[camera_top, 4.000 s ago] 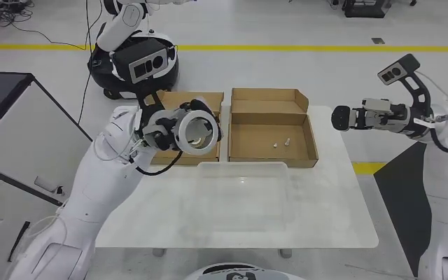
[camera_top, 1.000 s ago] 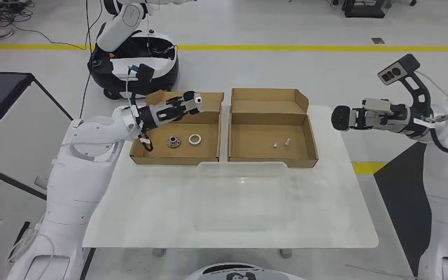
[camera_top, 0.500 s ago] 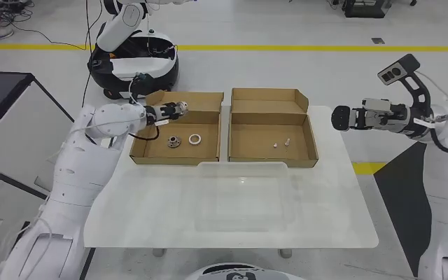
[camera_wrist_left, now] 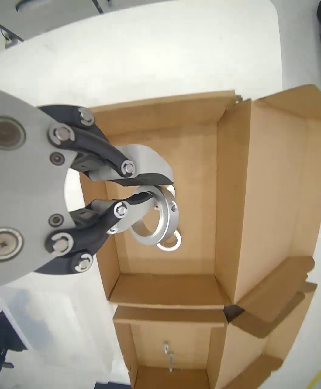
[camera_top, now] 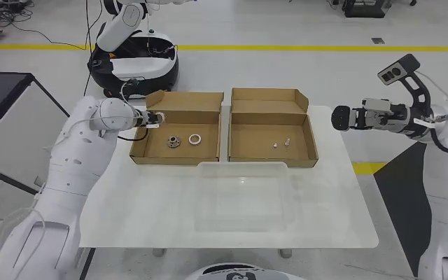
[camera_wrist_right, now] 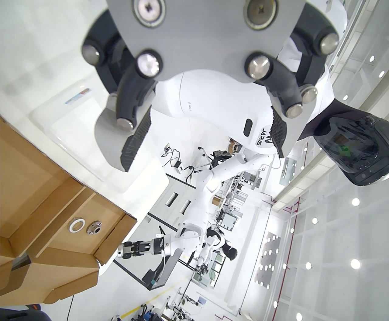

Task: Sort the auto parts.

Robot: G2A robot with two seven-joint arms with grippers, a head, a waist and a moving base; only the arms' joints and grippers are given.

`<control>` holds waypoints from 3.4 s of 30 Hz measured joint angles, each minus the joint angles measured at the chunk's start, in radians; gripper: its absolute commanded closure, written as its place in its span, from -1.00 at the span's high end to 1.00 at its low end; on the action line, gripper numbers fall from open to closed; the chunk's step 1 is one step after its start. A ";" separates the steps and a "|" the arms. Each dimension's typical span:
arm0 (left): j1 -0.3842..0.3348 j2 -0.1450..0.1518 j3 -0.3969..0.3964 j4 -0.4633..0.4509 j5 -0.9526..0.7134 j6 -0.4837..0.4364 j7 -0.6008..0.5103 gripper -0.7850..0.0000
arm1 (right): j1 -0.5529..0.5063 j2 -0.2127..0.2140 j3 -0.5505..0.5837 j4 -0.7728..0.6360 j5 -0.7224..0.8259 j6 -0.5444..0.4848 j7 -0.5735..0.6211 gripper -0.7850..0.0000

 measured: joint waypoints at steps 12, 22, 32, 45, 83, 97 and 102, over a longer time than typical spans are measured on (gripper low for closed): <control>-0.022 -0.015 0.092 0.052 0.171 -0.020 0.010 -1.00 | 0.000 0.000 0.000 0.000 0.000 0.000 0.000 1.00; -0.039 -0.045 0.168 0.124 0.224 -0.012 0.032 -1.00 | 0.000 0.000 0.000 0.000 0.000 0.000 0.000 1.00; -0.057 -0.066 0.203 0.195 0.260 -0.019 0.048 -1.00 | 0.000 0.000 0.000 0.000 0.000 0.000 0.000 1.00; -0.060 -0.093 0.233 0.259 0.274 -0.028 0.062 -1.00 | 0.000 0.000 0.000 0.000 0.000 0.000 0.000 1.00; -0.022 -0.096 0.104 0.144 0.259 -0.043 0.069 1.00 | 0.000 0.000 0.000 0.000 0.000 0.000 0.000 1.00; 0.179 -0.045 -0.119 -0.229 0.038 -0.283 0.155 1.00 | 0.000 0.000 0.000 0.000 0.000 0.000 0.000 1.00; 0.264 -0.027 -0.194 -0.334 -0.078 -0.454 0.166 1.00 | 0.000 0.000 0.000 0.000 0.000 0.000 0.000 1.00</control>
